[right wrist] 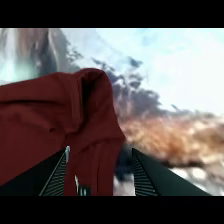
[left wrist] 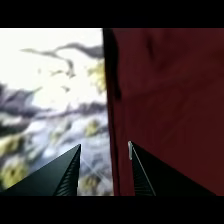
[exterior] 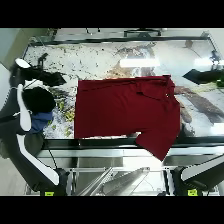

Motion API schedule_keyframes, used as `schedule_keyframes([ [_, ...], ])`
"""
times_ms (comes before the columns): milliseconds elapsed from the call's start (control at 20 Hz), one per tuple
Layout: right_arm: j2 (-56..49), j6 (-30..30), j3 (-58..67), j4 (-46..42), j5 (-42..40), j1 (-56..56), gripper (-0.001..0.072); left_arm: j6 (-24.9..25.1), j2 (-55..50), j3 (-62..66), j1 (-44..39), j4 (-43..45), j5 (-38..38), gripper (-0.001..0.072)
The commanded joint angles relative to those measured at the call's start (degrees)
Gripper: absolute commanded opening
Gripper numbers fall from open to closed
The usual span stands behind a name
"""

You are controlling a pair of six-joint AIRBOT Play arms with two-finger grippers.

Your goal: Fold the shirts.

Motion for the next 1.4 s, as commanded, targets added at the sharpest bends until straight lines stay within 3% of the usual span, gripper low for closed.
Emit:
schedule_keyframes([
  [0, 6.51, 5.01, -1.62, -3.32, 12.26, -4.66, 0.0439, -4.48, 7.8, -5.4, 1.62, 4.44, -8.04, 0.0326],
  [50, 8.0, 5.11, -3.41, -3.32, 15.47, -6.08, 0.0332, -4.37, 11.06, -10.69, 1.53, 4.46, -7.85, 0.0326],
  [300, 18.43, 5.31, -19.45, -5.9, 21.05, -14.01, 0.0348, -1.33, 27.19, -45.48, 1.03, 4.42, 0.33, 0.0325],
  [500, 28.52, 4.31, -35.06, -6.75, 12.31, -20.13, 0.0348, -0.09, 33.66, -65.44, -0.35, 3.85, 12.96, 0.0325],
  [750, 32.3, 3.15, -43.54, -7.82, 12.33, -21.68, 0.0351, 1.01, 33.88, -74.38, -6.25, 3.98, 20.28, 0.0324],
  [850, 32.3, 3.15, -44.52, -8.28, 13.27, -21.68, 0.0487, 1.07, 33.88, -76.81, -7.58, 3.91, 21.84, 0.0324],
  [950, 32.3, 3.15, -46.07, -8.24, 13.7, -21.68, 0.0486, 1.22, 33.88, -77.57, -8.31, 1.38, 23.61, 0.0324],
  [1100, 32.3, 2.95, -50.86, -8.81, 14.53, -21.64, 0.0486, 8.02, 33.9, -75.14, -8.26, -8.17, 21.68, 0.0321],
  [1150, 32.3, 2.99, -52.94, -8.79, 14.25, -21.62, 0.0487, 9.16, 33.9, -73.94, -8.26, -9.77, 20.24, 0.0292],
  [1200, 32.3, 3.19, -55.15, -8.66, 13.51, -21.59, 0.0486, 9.16, 33.9, -72.74, -8.26, -9.38, 19.12, 0.0113],
  [1250, 32.3, 3.23, -56.98, -8.68, 12.7, -21.49, 0.0486, 9.16, 33.9, -71.93, -8.26, -9.29, 18.47, 0.0021],
  [1350, 32.3, 3.39, -60.35, -8.68, 11.13, -20.85, 0.0485, 9.07, 33.9, -70.38, -8.26, -9.35, 18.32, 0.0022],
])
